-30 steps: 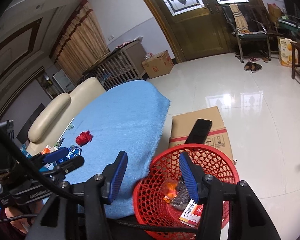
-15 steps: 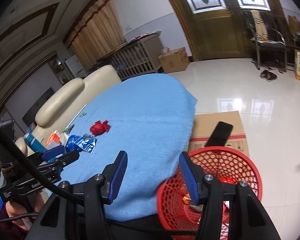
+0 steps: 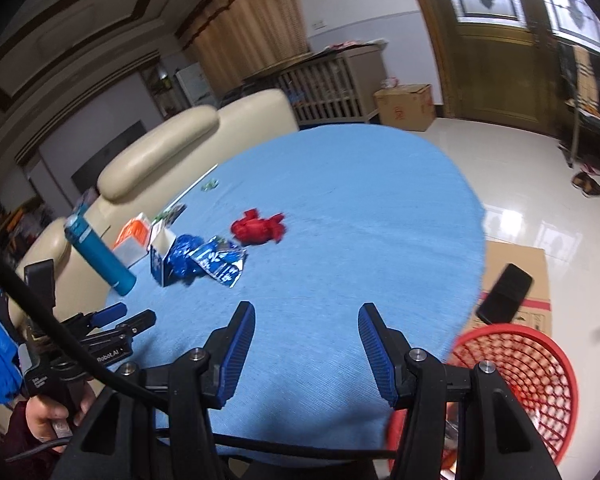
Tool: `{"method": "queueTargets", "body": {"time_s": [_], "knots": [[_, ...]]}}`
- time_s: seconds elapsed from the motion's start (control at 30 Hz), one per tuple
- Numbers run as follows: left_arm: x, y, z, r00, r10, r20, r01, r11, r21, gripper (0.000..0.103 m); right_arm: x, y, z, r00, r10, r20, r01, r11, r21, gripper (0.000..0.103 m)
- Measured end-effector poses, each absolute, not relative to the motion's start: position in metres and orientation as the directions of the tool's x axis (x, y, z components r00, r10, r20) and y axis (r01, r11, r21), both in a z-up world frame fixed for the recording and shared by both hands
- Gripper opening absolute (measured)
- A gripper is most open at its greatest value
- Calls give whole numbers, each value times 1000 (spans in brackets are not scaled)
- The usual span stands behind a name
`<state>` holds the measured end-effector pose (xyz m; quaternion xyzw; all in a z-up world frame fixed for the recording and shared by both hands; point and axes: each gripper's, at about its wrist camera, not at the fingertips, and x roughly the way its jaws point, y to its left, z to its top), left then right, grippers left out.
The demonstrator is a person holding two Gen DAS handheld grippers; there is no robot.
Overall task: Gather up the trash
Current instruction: 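Move both grippers back from the wastebasket to the table, then grasp the red mesh bag with the right gripper while the left grasps the blue toothpaste box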
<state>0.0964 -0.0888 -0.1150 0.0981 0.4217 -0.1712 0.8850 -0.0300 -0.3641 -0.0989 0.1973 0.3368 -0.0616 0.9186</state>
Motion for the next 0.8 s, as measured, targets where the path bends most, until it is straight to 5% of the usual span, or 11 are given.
{"method": "queueTargets", "body": {"time_s": [0.27, 0.8], "knots": [[146, -40, -123, 603, -152, -783, 291, 956, 39, 68, 34, -345, -112, 722, 75, -687, 179, 940, 291, 58], [195, -59, -148, 600, -223, -768, 436, 897, 80, 69, 158, -326, -130, 658, 133, -741, 60, 972, 228, 58]]}}
